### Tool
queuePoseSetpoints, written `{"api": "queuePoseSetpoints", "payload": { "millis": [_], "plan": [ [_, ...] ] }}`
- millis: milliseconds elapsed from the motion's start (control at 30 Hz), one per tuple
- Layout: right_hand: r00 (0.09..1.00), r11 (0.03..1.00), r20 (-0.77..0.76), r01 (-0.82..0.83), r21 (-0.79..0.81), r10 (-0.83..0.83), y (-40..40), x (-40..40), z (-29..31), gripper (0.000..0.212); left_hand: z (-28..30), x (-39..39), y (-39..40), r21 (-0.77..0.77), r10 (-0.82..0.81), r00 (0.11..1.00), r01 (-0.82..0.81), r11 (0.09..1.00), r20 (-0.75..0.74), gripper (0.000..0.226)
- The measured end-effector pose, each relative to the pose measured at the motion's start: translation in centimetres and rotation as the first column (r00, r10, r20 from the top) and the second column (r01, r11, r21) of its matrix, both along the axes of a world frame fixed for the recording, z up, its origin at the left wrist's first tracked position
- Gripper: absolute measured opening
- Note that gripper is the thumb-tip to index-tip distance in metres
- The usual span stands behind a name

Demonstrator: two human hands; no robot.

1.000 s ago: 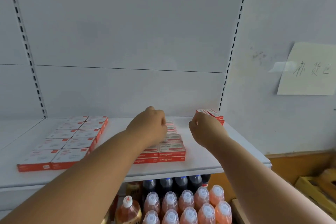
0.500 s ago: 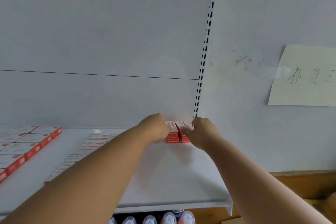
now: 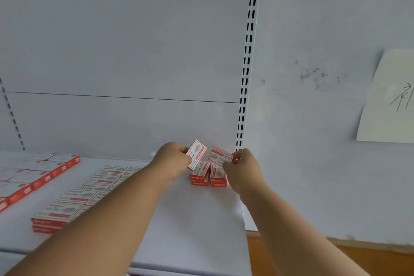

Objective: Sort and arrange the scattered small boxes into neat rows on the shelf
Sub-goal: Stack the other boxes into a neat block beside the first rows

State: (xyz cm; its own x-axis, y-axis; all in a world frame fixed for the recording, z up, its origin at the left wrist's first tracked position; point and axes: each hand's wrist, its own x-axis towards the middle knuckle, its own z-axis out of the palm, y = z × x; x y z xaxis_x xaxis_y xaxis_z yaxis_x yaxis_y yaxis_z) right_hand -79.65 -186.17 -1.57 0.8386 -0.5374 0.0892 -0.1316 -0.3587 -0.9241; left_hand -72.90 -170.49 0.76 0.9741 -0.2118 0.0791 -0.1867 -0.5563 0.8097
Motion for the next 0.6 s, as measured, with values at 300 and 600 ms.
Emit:
{"api": "queuePoseSetpoints", "payload": {
  "millis": [300, 600],
  "plan": [
    [0.933, 0.685, 0.328, -0.336, 0.647, 0.148, 2.6, -0.2, 3.3, 0.021, 1.4, -0.3, 6.1, -0.197, 0.027, 0.999, -0.018, 0.98, 0.041, 0.02],
    [0.924, 0.563, 0.334, -0.379, 0.734, 0.187, 11.6, 0.2, 4.2, 0.055, 1.8, 0.8, 14.6, -0.183, 0.0, 0.999, 0.007, 0.983, 0.035, 0.022]
  ]
}}
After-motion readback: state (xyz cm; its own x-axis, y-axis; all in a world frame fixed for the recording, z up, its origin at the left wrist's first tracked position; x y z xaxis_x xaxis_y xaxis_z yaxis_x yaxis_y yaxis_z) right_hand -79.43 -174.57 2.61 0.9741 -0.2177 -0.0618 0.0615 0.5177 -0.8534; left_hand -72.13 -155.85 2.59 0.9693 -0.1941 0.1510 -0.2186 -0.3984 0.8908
